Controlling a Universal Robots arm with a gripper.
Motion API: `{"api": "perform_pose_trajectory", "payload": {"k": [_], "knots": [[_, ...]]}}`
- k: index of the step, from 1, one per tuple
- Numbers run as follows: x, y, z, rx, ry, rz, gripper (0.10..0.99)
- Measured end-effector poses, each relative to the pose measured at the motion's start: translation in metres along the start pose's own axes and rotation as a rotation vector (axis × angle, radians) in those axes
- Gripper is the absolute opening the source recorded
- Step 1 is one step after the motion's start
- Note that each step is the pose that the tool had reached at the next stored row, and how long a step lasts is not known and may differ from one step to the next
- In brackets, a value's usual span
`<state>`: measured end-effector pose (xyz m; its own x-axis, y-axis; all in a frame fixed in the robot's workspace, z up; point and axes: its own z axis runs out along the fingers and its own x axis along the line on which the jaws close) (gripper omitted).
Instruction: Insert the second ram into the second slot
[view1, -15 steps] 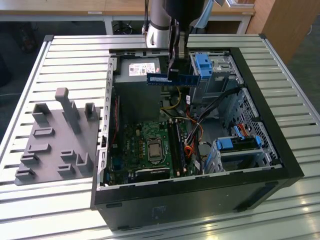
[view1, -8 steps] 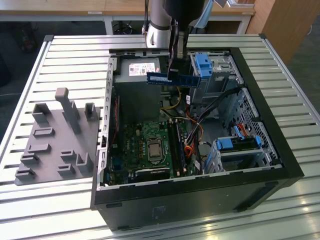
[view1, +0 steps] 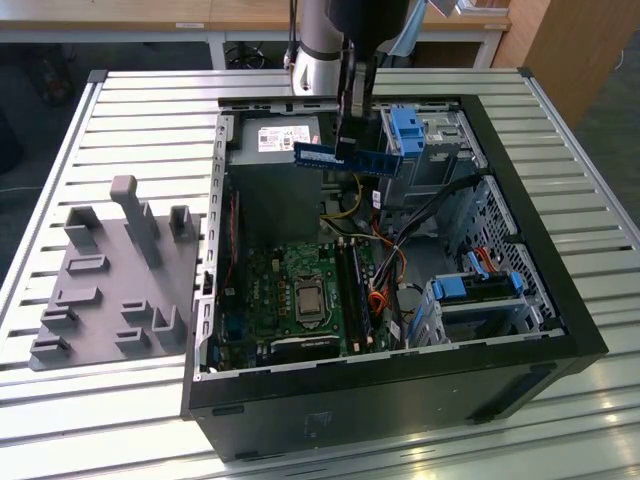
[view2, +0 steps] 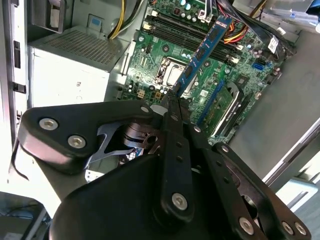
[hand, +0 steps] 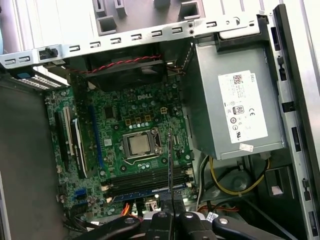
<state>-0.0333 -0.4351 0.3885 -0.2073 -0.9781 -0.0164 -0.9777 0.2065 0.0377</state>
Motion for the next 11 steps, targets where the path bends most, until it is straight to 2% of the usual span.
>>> {"api": "perform_pose_trajectory", "payload": {"k": [11], "knots": [[0.0, 0.0, 0.0, 0.001, -0.0017, 0.057, 0.122]]}}
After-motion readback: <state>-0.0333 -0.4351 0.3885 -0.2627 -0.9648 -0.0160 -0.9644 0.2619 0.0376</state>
